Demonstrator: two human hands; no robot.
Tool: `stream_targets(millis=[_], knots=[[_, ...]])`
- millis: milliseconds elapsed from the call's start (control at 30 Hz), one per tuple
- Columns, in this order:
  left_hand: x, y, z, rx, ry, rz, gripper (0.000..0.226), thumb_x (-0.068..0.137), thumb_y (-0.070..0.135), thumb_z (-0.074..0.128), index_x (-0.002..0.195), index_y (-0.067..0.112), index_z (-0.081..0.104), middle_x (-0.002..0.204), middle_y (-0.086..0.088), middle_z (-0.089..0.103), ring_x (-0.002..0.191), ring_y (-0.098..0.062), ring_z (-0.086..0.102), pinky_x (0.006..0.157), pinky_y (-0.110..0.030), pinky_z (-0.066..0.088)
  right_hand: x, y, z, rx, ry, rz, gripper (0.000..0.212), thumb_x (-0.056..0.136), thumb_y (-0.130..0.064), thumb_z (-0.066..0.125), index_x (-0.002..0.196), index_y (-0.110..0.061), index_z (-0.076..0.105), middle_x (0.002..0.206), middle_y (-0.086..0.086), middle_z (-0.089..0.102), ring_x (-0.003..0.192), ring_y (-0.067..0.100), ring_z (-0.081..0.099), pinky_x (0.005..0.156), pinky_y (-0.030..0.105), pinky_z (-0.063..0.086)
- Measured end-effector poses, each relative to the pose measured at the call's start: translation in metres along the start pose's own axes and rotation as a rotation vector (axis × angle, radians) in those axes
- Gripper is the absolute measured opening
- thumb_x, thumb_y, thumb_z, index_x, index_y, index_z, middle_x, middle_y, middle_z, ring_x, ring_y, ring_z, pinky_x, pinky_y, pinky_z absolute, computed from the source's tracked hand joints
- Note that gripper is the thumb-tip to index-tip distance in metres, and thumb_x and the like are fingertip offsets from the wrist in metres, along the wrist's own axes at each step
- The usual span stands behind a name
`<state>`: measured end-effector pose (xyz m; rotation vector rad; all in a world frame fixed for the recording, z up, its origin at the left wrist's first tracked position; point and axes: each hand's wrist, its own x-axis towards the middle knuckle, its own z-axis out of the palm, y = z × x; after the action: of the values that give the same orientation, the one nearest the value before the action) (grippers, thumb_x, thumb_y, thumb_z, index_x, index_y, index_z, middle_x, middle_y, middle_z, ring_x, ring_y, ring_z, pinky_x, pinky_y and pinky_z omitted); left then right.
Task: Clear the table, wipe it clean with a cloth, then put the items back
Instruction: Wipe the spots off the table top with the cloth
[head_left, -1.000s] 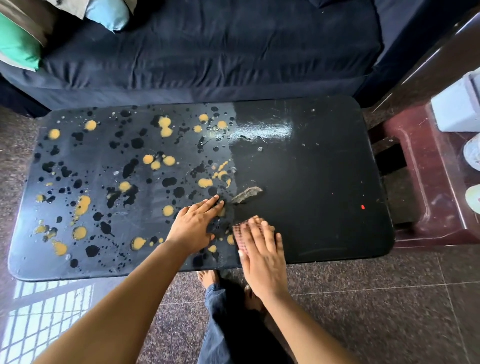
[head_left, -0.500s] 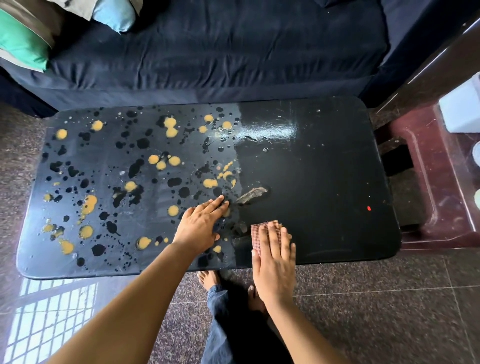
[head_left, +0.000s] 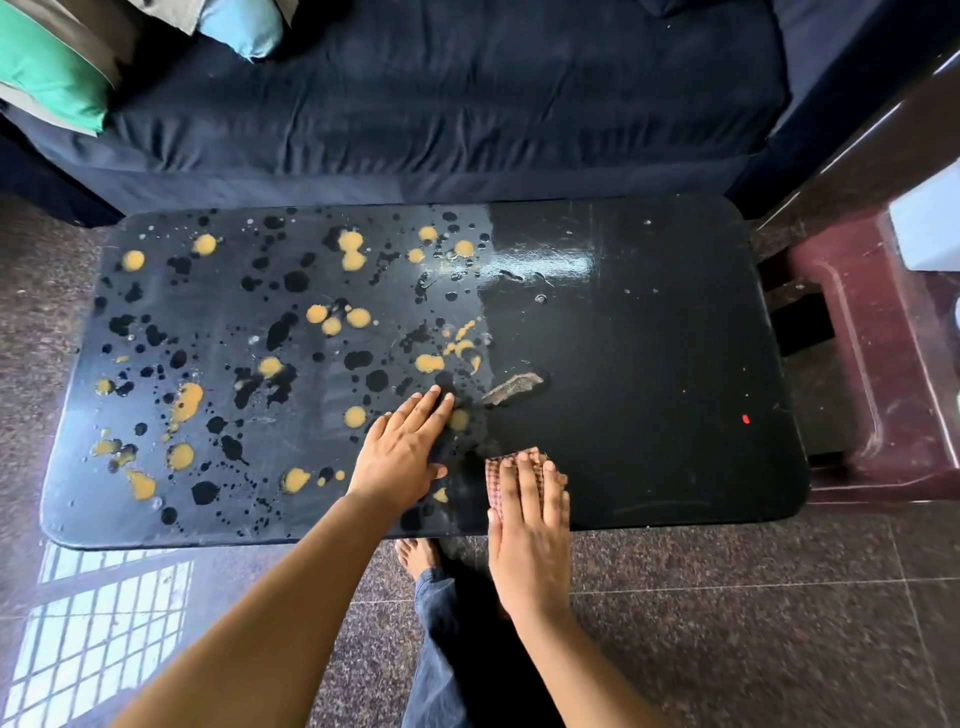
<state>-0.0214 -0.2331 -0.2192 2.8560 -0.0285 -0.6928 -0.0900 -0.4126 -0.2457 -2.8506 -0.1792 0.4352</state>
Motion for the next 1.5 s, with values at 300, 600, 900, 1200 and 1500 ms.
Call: stream_targets(millis=[300,600,900,1200,1500], knots=[[-0.012,0.002,0.001,0.039,0.064,-0.182,0.096,0.087,0.055,0.054,0.152,0.021,-0.008,0.16,0.003,-0.006,0.147,-0.016,-0.003,0.118,-0.035,0.006,-0.006,-0.019,-0.002,-0.039,-0.141,-0.232,0.06,0.079,-0.015,0.03,0.136,-0.012,0.048,0.141,0.006,0.049,0.13,0.032,0.044,0.1,0.047,0.045],[-0.015,0.006,-0.005,0.039,0.008,-0.225,0.09,0.088,0.058,0.048,0.153,0.019,-0.001,0.16,0.003,-0.002,0.147,-0.015,0.003,0.118,-0.034,0.01,-0.038,-0.011,-0.026,0.095,-0.391,-0.345,0.048,0.071,-0.015,0.045,0.113,-0.023,0.068,0.119,-0.009,0.064,0.109,0.018,0.063,0.084,0.029,0.055],[0.002,-0.005,-0.033,0.0,0.093,-0.174,0.054,0.095,0.047,0.044,0.145,0.027,0.035,0.146,0.009,0.042,0.127,-0.015,0.047,0.11,-0.032,0.024,0.028,-0.023,-0.096,1.059,-0.635,0.284,0.035,0.098,-0.009,0.047,0.124,-0.03,0.05,0.129,-0.013,0.054,0.109,0.001,0.053,0.081,0.001,0.036],[0.113,-0.054,-0.115,-0.091,0.151,-0.204,0.061,0.094,0.036,0.052,0.148,0.021,0.027,0.156,0.001,0.024,0.139,-0.023,0.029,0.111,-0.038,0.027,0.245,-0.05,-0.119,0.638,0.001,0.128,0.041,0.1,-0.034,0.033,0.137,-0.02,0.044,0.131,0.008,0.052,0.122,0.027,0.049,0.103,0.033,0.039],[0.18,-0.079,-0.137,0.171,-0.072,-0.1,0.112,0.08,0.051,0.066,0.15,0.016,-0.014,0.159,-0.001,-0.013,0.147,-0.021,-0.009,0.119,-0.04,0.002,0.326,-0.076,-0.073,0.04,0.152,0.104,0.051,0.096,-0.026,0.043,0.143,-0.007,0.038,0.15,0.012,0.036,0.142,0.034,0.023,0.116,0.048,0.018]])
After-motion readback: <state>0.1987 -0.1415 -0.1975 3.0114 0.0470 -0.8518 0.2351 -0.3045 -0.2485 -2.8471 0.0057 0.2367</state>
